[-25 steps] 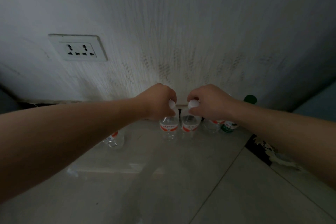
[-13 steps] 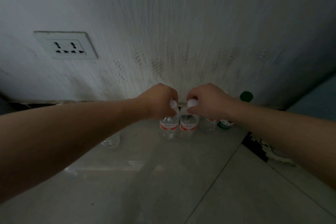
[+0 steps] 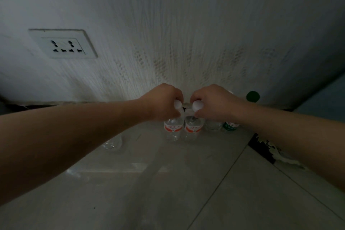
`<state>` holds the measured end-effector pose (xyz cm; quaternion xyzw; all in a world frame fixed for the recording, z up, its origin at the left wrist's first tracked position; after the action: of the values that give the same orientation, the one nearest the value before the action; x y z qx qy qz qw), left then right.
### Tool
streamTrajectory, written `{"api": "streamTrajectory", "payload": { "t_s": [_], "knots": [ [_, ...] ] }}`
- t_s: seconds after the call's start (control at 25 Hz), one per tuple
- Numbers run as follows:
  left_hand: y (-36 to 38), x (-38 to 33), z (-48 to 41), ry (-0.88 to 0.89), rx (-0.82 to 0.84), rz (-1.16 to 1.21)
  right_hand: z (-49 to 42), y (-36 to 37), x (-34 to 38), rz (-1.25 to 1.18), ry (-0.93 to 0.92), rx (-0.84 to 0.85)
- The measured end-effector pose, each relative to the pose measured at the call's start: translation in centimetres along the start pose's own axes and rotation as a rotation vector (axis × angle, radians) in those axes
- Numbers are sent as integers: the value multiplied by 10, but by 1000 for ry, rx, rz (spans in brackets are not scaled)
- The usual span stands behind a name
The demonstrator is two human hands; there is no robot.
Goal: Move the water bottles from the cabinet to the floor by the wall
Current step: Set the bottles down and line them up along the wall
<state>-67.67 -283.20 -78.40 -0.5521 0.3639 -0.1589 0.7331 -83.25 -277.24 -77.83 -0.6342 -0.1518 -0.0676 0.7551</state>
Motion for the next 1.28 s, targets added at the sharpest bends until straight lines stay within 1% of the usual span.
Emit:
{"api": "streamTrajectory", "payload": {
  "t_s": [0.2, 0.52, 1.28],
  "knots": [
    [-2, -2, -8, -2, -11, -9, -3, -7, -2, 22, -14, -26],
    [-7, -7, -22, 27, -69, -19, -16, -15, -17, 58, 19, -59],
    [2, -13, -41, 39, -81, 10, -19, -14, -35, 69, 17, -88]
  ]
}}
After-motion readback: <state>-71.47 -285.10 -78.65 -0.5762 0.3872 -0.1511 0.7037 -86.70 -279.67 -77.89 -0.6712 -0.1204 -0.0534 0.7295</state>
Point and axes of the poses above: each hand's wrist, its own z-axis away from the middle knuckle, its own y-axis out of the palm, x = y × z, the point moved 3 cm from there along -z, towards the middle knuckle, and after that the axes turned 2 degrees about -y, right-handed, at the moved point
